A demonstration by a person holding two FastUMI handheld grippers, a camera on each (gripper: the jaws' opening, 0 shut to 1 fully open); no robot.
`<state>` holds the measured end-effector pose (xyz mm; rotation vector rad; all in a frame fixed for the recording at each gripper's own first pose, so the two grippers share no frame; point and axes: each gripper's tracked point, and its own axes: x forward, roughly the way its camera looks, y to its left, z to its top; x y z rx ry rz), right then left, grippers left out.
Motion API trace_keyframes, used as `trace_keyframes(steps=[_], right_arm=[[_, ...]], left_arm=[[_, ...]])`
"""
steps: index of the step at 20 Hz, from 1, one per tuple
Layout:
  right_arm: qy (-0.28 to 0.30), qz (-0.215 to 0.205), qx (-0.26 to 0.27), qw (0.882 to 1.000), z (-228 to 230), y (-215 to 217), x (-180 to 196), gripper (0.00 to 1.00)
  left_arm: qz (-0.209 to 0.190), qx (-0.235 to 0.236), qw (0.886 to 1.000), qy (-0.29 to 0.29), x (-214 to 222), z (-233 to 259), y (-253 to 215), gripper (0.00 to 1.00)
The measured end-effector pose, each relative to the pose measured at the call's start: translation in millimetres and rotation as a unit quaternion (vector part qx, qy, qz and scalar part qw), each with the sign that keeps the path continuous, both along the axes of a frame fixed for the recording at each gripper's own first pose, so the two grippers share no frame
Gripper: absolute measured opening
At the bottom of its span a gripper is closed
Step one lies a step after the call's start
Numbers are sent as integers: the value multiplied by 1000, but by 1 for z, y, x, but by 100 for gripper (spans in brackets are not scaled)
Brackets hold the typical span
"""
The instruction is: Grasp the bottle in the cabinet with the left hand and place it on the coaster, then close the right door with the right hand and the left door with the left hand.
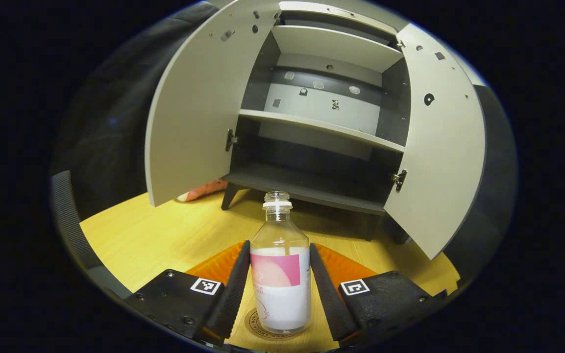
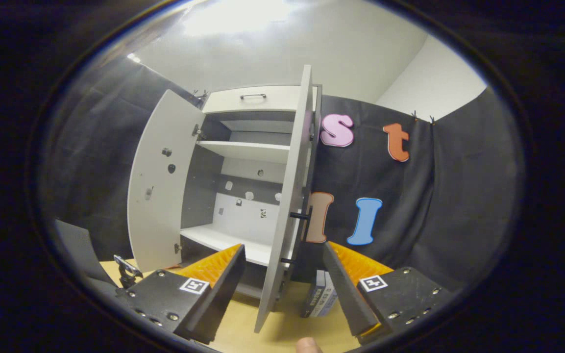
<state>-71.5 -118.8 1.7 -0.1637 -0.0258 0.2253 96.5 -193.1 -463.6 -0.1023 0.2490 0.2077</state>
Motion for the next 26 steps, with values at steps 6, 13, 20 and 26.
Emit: trace_keyframes(steps=[6,13,20,26], right_arm=[[-16,-6,-17,1000,6,9,1,96],[-57,-33,-63,996,24,5,-5,96],[-79,-47,-78,993,34,5,-15,96],[-83,-57,-78,992,37,-5,-15,96]], left_arm=[[34,74,995,-65,-13,1,-4,74],[61,112,987,-99,-22,-17,-7,75],[62,156,978,-126,-33,-21,-23,76],[51,169,979,-105,-41,-35,-31,85]])
